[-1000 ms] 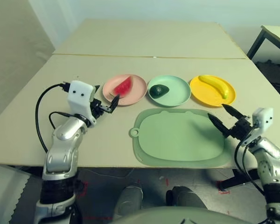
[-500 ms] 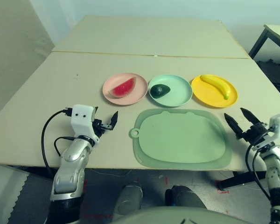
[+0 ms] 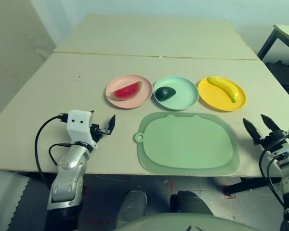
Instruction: Place the fruits into color-matched plates.
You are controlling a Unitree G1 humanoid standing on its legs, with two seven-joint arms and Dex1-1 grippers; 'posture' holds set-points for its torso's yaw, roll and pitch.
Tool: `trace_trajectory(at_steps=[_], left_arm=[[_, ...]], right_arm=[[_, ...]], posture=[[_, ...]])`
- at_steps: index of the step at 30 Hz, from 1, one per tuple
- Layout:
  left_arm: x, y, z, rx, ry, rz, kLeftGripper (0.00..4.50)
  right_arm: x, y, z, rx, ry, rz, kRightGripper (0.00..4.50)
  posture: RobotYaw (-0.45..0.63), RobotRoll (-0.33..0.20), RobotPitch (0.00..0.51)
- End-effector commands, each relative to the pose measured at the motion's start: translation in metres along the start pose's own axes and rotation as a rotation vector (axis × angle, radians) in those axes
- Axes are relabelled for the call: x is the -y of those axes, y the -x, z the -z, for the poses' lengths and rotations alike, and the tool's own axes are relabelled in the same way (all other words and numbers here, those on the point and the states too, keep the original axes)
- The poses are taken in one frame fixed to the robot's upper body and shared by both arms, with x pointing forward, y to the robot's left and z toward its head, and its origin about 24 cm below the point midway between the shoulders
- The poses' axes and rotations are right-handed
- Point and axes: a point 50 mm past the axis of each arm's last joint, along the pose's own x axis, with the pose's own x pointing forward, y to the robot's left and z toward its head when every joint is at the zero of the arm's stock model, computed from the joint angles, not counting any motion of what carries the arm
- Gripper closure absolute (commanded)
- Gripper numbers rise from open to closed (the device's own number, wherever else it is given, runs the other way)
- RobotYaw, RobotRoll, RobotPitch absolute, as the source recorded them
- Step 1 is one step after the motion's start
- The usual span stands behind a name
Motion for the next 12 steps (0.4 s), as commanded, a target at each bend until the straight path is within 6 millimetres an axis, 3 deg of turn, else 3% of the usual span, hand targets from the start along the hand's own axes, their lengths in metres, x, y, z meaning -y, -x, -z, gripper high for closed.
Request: trace_trajectory(at_steps=[1,12], left_arm=[[0.003,-0.002,0.001,-0.006,0.004,0.014,0.01],[0.009,-0.014,-0.007,0.022,-0.013,0.048,0.01]], right_arm=[[-0.002,0.002,0.002,-0.009,0.008,-0.008,0.00],[0.002,0.003,0.004,-0.003,0.013,0.028,0.00]], posture=[[0.17,0.000,0.111],[0.16,0.000,0.099]])
